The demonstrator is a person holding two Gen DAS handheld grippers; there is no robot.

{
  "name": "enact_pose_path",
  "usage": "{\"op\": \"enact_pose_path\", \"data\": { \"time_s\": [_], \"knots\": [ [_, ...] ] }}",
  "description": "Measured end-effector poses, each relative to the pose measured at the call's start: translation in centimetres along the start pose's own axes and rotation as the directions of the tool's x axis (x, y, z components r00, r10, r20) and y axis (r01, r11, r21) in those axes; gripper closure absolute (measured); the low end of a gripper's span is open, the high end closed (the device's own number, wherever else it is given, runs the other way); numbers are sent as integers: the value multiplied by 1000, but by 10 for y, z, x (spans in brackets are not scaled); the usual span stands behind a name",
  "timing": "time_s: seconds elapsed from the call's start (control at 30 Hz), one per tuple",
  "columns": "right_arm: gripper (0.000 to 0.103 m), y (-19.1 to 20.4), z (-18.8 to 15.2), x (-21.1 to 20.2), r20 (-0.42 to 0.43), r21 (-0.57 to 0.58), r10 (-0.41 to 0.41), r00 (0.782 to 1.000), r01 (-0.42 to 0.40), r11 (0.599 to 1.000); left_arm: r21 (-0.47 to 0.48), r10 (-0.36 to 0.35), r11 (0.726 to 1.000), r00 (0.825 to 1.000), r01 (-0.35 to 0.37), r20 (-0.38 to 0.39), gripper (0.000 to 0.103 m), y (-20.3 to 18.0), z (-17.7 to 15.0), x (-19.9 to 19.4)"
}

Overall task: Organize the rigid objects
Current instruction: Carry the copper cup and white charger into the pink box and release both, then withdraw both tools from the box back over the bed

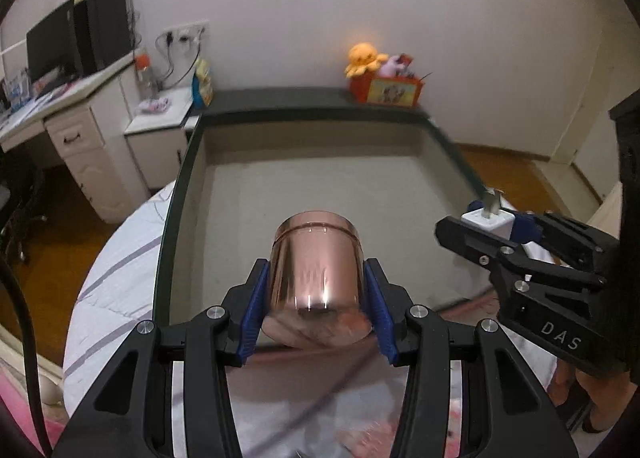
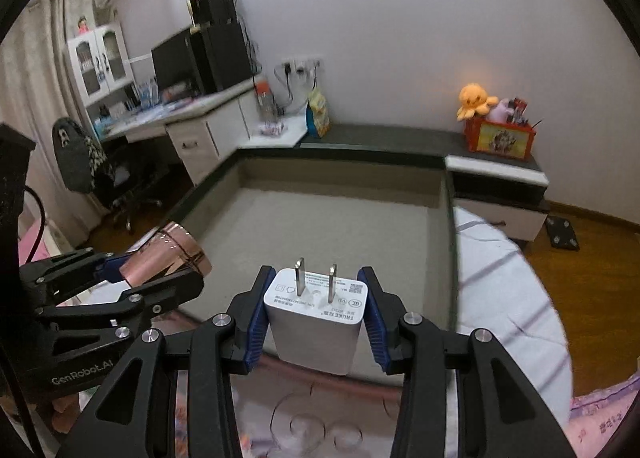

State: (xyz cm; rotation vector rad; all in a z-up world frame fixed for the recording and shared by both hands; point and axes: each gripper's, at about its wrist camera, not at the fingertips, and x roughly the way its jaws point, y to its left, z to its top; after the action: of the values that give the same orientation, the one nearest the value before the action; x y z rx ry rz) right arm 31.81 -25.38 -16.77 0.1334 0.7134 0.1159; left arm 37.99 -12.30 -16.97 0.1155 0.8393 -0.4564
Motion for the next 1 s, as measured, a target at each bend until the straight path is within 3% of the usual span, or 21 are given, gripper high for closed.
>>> {"op": "enact_pose_path", "data": {
  "time_s": [0.17,0.23,0.27,0.3,0.33,0.37,0.43,0.5,0.6,0.7,0.8,0.93,1.0],
  "knots": [
    [59,-5,-2,26,-60,2,-34,998,35,999,-16,40,999,997,-42,-70,55,5,-3,17],
    [58,-9,-5,31,-83,13,-31,996,32,999,-24,48,998,997,-49,-66,50,6,-6,14],
    [57,-11,-6,28,-81,24,-25,996,27,999,-29,50,998,997,-51,-55,41,6,-7,9],
    [50,-13,-7,23,-70,36,-27,997,30,999,-30,53,998,998,-54,-37,34,7,-6,3],
    [31,-13,-6,17,-56,40,-32,998,34,999,-29,60,998,998,-60,-4,32,7,-8,-7],
    [21,-12,-7,10,-39,38,-34,999,35,999,-28,70,997,997,-70,26,26,7,-10,-16],
    [17,-9,-6,-13,17,35,-30,999,29,999,-20,99,995,990,-98,101,15,4,-16,-45],
    [15,-1,-8,-40,72,31,-32,997,30,999,-19,126,992,976,-125,180,6,-1,-26,-76],
    [0,18,-14,-84,158,0,-49,986,49,999,-39,147,989,949,-142,278,0,-6,-46,-123],
    [0,43,-29,-127,250,-49,-37,968,51,997,-59,168,986,929,-157,331,0,-10,-69,-160],
    [0,65,-46,-159,306,-99,-83,948,119,988,-78,199,980,906,-183,374,0,-14,-91,-193],
    [0,86,-69,-191,346,-122,-101,933,151,981,-71,207,978,883,-195,422,0,-27,-114,-228],
    [0,95,-80,-205,360,-123,-95,928,149,981,-70,235,971,862,-228,450,0,-33,-125,-246]
  ]
}}
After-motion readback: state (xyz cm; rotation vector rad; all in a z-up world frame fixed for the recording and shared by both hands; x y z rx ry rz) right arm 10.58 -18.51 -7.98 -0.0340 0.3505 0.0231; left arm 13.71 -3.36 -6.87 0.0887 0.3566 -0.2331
